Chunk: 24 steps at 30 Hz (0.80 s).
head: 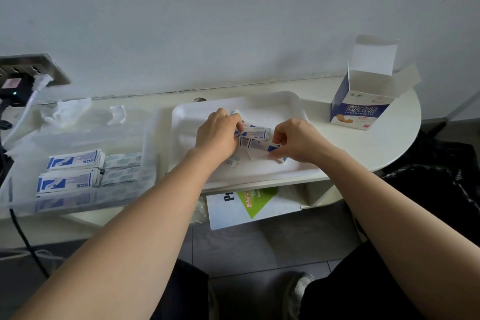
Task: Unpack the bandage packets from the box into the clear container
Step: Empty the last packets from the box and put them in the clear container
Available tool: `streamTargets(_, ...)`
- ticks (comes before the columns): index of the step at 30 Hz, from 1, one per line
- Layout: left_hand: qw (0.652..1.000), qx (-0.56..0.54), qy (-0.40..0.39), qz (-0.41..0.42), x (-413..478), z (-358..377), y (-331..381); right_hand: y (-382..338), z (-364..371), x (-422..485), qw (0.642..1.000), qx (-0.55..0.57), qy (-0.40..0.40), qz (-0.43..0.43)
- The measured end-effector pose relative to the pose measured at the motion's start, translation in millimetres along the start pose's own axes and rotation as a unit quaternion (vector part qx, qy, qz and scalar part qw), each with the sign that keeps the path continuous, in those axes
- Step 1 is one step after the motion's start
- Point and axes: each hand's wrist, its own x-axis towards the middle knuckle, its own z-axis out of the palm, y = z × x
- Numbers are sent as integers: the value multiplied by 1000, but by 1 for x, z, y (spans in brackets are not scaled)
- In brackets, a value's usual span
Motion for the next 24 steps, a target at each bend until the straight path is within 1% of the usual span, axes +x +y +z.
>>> streamTargets(8,998,-51,-13,-20,5,3,-7,0,-3,1,999,23,-18,-43)
streamTargets(11,999,-49,-6,-19,6,3,-9,1,-3,1,998,33,-16,-51)
streamTargets(16,999,-47,-8,-11,5,3,-9,3,-4,2,998,46,14,-50)
streamTargets(21,998,-60,27,-19,2,0,-8,3,0,7,997,42,33,-51)
streamTargets(24,996,-82,29,-22,0,-4,-7,1,1,8,996,69,41,-50)
